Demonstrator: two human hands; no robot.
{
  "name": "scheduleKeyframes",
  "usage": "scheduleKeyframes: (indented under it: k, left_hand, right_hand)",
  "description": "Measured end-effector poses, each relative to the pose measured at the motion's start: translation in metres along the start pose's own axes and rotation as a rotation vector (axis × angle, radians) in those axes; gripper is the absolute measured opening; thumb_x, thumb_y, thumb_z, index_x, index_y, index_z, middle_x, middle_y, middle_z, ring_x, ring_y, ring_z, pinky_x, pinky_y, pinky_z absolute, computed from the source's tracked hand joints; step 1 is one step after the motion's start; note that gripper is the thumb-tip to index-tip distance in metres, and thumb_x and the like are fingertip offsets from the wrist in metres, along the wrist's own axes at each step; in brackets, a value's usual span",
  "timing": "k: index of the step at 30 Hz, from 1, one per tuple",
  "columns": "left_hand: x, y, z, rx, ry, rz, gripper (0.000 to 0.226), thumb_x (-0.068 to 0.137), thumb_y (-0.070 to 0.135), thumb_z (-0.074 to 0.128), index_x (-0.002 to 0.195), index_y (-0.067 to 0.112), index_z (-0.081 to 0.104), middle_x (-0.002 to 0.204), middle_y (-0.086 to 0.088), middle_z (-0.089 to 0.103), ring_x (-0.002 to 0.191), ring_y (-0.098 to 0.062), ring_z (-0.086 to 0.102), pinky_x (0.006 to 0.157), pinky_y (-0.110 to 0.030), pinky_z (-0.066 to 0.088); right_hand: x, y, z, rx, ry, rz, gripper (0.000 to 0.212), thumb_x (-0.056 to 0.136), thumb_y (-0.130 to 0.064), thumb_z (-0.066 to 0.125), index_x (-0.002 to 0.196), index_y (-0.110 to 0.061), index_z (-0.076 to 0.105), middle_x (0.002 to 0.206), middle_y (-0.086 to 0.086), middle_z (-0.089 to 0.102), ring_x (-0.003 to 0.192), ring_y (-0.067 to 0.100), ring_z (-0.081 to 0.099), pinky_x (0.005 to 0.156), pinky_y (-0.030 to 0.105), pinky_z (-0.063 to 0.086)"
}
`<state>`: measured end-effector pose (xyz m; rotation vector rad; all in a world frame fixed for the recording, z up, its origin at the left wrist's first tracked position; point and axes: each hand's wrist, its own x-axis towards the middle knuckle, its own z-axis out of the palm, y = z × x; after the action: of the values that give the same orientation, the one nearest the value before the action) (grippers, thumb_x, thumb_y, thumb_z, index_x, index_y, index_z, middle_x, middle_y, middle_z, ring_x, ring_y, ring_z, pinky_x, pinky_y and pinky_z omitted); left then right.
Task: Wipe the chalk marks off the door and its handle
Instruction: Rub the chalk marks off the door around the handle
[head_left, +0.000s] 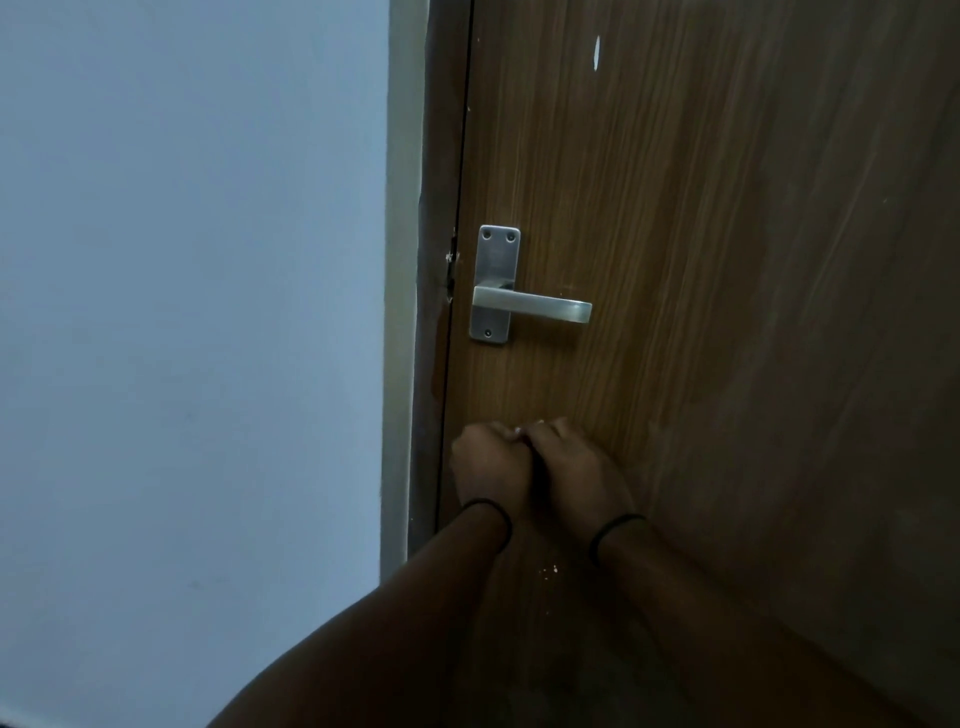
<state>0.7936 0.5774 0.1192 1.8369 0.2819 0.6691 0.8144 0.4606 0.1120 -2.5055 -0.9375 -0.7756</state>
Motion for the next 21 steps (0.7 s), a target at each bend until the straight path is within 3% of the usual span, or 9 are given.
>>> scheduleKeyframes:
  k: [3,6,9,11,14,17,21]
  left_hand:
    - [-0.004,0.007,0.013,-0.008,-0.091,0.0,0.03,0.088,0.02,0.066,0.058,0.021,0.062,0.059,0.005,0.062,0.057,-0.007,0.059,0.051,-0.019,0.041]
    - [-0.007,0.015,0.028,0.036,-0.237,-0.005,0.026,0.089,0.024,0.067,0.064,0.017,0.067,0.068,-0.001,0.069,0.064,-0.013,0.064,0.053,-0.021,0.043]
    - [-0.012,0.031,0.04,0.011,-0.395,0.001,0.02,0.091,0.012,0.063,0.073,0.012,0.071,0.082,-0.011,0.074,0.071,-0.018,0.065,0.066,-0.029,0.053]
    - [-0.014,0.042,0.043,0.001,-0.397,0.041,0.026,0.091,0.01,0.062,0.068,0.022,0.068,0.081,-0.004,0.073,0.072,-0.015,0.065,0.069,-0.031,0.055]
    - [-0.015,0.054,0.039,0.024,-0.337,0.137,0.032,0.09,0.013,0.062,0.063,0.03,0.065,0.075,0.009,0.069,0.073,-0.007,0.066,0.065,-0.024,0.056]
    - [-0.017,0.057,0.028,0.116,-0.337,0.221,0.03,0.093,0.014,0.061,0.068,0.031,0.064,0.078,0.016,0.065,0.075,0.001,0.061,0.061,-0.009,0.044]
    - [-0.016,0.049,0.019,0.167,-0.305,0.195,0.027,0.093,0.015,0.059,0.072,0.03,0.065,0.08,0.015,0.066,0.072,0.002,0.061,0.052,-0.006,0.04]
  right_hand:
    - [-0.011,0.02,-0.003,0.019,0.086,0.061,0.022,0.092,-0.022,0.058,0.114,-0.025,0.057,0.106,0.0,0.057,0.092,0.017,0.058,0.073,0.029,0.047]
    - [-0.024,0.037,-0.016,-0.03,0.138,0.09,0.008,0.088,-0.017,0.065,0.095,-0.016,0.062,0.093,0.007,0.06,0.081,0.024,0.06,0.068,0.035,0.049]
    - [-0.033,0.049,-0.038,-0.079,0.174,0.15,0.007,0.081,0.0,0.071,0.086,-0.002,0.066,0.085,0.018,0.063,0.076,0.035,0.063,0.065,0.041,0.05]
    - [-0.031,0.054,-0.061,-0.086,0.261,0.2,0.008,0.077,0.009,0.071,0.081,0.004,0.067,0.082,0.022,0.064,0.074,0.039,0.063,0.066,0.039,0.047]
    - [-0.012,0.059,-0.103,-0.085,0.446,0.225,0.007,0.081,0.01,0.066,0.086,0.005,0.07,0.09,0.024,0.066,0.085,0.037,0.063,0.077,0.036,0.044]
    - [0.008,0.06,-0.134,0.013,0.635,0.309,0.017,0.088,0.007,0.06,0.096,0.002,0.073,0.101,0.019,0.067,0.092,0.028,0.063,0.082,0.022,0.043]
    - [-0.009,0.059,-0.115,0.004,0.617,0.18,0.013,0.085,0.005,0.066,0.095,0.0,0.072,0.098,0.013,0.067,0.089,0.018,0.062,0.089,0.005,0.039]
